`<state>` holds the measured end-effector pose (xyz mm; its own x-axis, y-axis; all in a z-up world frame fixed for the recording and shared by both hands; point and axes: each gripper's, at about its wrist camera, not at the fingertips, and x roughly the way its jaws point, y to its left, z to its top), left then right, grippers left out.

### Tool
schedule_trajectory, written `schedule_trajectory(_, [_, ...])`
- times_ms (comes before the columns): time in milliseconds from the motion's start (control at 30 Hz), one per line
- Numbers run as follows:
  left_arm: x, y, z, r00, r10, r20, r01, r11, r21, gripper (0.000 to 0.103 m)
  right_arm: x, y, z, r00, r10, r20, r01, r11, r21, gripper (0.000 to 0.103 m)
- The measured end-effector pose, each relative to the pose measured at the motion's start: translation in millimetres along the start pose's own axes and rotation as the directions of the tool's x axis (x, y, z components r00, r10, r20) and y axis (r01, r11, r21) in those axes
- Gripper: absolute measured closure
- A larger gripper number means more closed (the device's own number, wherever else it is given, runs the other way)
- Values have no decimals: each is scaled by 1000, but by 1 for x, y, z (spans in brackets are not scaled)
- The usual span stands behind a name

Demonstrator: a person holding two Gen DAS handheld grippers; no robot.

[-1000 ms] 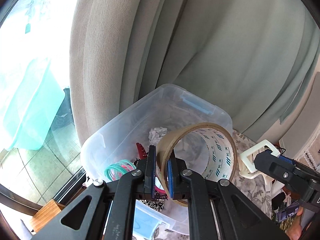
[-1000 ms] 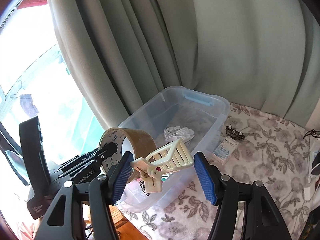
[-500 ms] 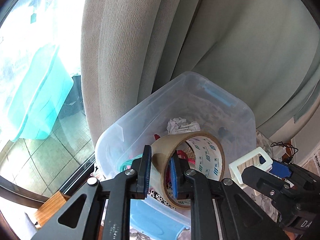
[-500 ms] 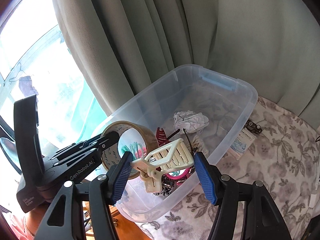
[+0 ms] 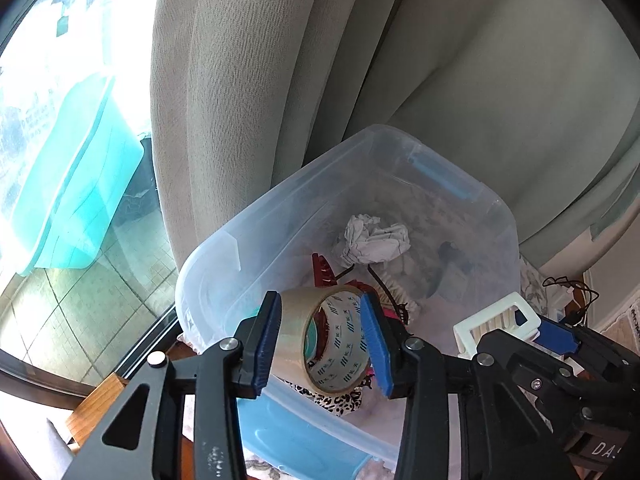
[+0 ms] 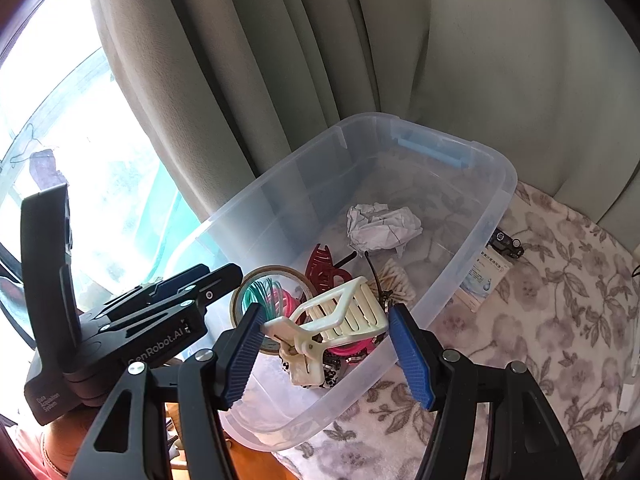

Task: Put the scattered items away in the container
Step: 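Open both tools to drop the tape roll and cream holder into the bin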

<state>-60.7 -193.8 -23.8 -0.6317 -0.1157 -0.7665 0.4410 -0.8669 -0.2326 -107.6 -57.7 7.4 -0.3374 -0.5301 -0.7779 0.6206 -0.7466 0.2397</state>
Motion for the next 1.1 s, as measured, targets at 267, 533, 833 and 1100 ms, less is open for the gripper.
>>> schedule_trajectory(267, [0,-7,-5,1000,-3,-2,3,1000,17,57,-3,-2,-3,1000,0,0,0,1000,5,36])
schedule_trajectory(533, [-10,-13,-11,1000,-3,-1,3,999,39,50,-13,-5,-8,1000,2,18,-2,1000,23,36])
schedule_trajectory(833, [-17,-30,-16,1000,6,7,-6,997,79,45,-29,-13,-14,999,6,48,-9,998,56,36])
schedule_trajectory(1100, [-26,-36,-19,999,30,16,-31,994,100,44,-27,-7,-14,998,33,48,-35,999,34,35])
